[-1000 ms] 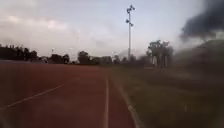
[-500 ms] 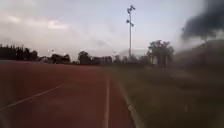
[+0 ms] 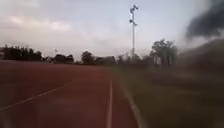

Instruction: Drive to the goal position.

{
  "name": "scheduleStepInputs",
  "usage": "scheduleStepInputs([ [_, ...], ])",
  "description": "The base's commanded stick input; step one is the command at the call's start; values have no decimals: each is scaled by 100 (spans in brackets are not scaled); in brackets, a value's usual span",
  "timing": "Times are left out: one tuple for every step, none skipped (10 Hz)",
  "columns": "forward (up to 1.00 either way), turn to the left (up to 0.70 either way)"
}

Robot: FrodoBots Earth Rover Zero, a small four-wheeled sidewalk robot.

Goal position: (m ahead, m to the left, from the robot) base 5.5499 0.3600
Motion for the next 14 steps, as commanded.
scheduleStepInputs([
  [0,70],
  [0,70],
  [0,70],
  [0,70],
  [0,70],
  [0,70],
  [0,70],
  [11,22],
  [13,24],
  [33,13],
  [70,0],
  [70,0],
  [70,0],
  [70,0],
])
